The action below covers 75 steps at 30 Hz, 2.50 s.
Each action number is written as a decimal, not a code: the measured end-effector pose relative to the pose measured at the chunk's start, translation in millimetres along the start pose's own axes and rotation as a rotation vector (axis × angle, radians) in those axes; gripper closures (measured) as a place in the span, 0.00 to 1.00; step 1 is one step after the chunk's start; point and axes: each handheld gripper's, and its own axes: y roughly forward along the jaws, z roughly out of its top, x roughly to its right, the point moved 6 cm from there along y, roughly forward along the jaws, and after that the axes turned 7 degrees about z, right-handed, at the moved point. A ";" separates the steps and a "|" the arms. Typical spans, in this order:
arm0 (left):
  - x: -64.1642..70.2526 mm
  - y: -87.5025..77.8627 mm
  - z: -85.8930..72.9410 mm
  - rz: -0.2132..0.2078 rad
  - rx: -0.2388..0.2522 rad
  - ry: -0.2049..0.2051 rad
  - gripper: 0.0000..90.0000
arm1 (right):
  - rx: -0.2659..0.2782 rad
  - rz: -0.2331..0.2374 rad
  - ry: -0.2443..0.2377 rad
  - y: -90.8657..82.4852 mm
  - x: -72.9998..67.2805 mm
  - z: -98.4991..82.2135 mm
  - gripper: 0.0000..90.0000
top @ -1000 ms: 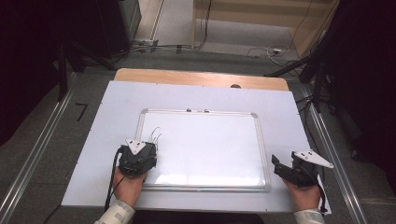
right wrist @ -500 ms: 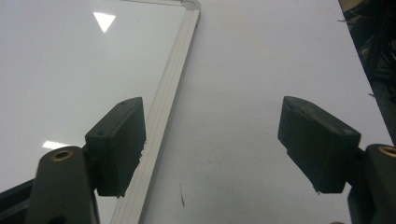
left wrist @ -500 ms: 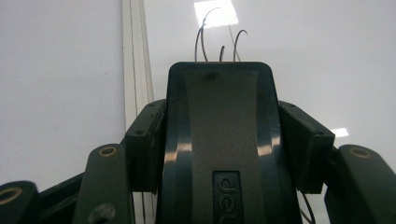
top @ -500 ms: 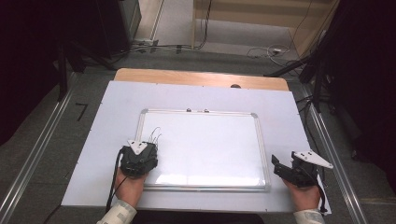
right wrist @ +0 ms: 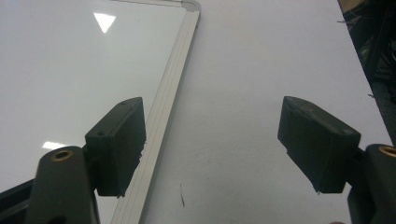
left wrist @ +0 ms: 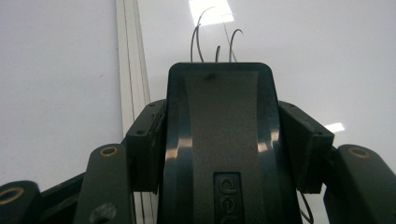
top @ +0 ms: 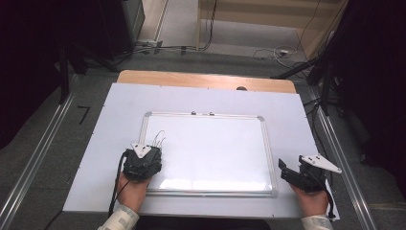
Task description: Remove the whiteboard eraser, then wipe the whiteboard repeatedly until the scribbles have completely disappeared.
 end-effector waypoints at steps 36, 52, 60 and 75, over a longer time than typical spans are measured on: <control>-19.1 -34.9 18.4 -0.084 0.142 -0.085 0.45 | 0.008 0.011 0.002 -0.9 0.0 1.4 0.25; -16.0 -46.1 22.5 -0.111 0.176 -0.086 0.45 | 0.008 0.020 0.003 2.5 -2.1 4.1 0.25; -14.3 -43.3 22.6 -0.113 0.170 -0.085 0.45 | 0.008 0.017 0.005 2.2 -1.8 4.1 0.25; -11.1 -40.0 23.5 -0.122 0.167 -0.084 0.45 | 0.016 0.014 0.006 -0.1 -1.3 4.2 0.25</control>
